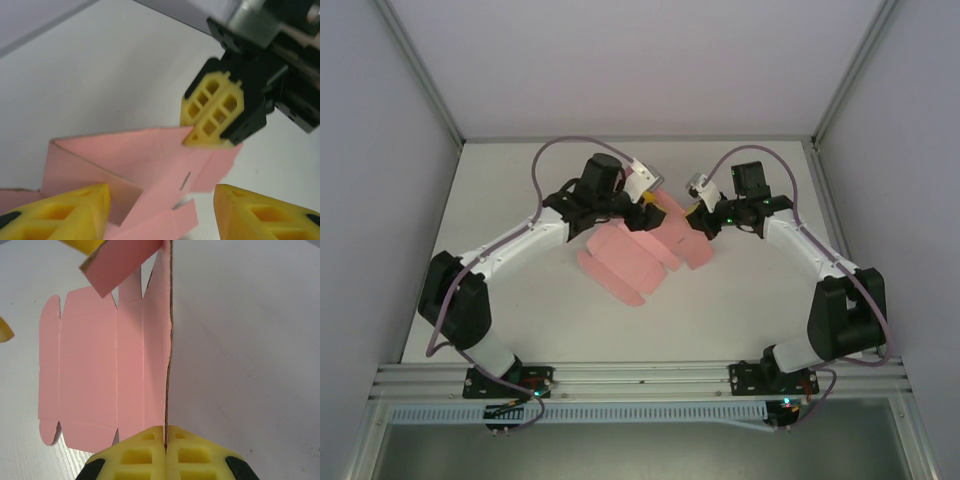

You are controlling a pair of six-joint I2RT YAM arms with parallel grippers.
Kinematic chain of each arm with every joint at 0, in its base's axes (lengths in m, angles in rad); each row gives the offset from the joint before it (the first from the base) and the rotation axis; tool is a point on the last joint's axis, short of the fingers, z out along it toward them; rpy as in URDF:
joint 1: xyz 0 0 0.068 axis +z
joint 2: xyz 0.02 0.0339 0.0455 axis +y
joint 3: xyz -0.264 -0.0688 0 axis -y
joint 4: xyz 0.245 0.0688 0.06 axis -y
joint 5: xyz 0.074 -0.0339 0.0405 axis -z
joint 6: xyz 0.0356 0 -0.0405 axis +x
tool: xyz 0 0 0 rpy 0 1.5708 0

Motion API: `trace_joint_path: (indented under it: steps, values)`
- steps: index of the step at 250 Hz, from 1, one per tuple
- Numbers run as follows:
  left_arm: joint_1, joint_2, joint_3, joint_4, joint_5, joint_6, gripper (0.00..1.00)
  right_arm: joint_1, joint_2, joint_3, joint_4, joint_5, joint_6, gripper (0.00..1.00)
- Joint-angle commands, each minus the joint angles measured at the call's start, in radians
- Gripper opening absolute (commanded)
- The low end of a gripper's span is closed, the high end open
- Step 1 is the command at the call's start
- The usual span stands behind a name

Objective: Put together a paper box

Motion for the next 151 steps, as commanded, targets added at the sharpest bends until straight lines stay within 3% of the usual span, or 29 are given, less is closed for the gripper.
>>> trace_joint_path:
  steps: [1,64,111,151]
  values:
    - [-0.014,0.048,0.063,-0.01,-0.04,0.041,0.56,0.004,0.007,0.022,-0.028,-0.049,-0.023,0.0]
    - [-0.026,0.064,0.054,0.015,-0.002,0.015,0.57,0.002,0.008,0.019,-0.015,-0.033,-0.026,0.0]
    - [0.01,-0.036,-0.072,0.027,-0.103,-0.088,0.64,0.001,-0.011,0.007,0.008,0.091,0.01,0.0]
    - [0.106,-0.191,-0.261,0.061,-0.155,-0.238,0.9,0.001,-0.027,-0.003,-0.017,0.141,-0.008,0.0]
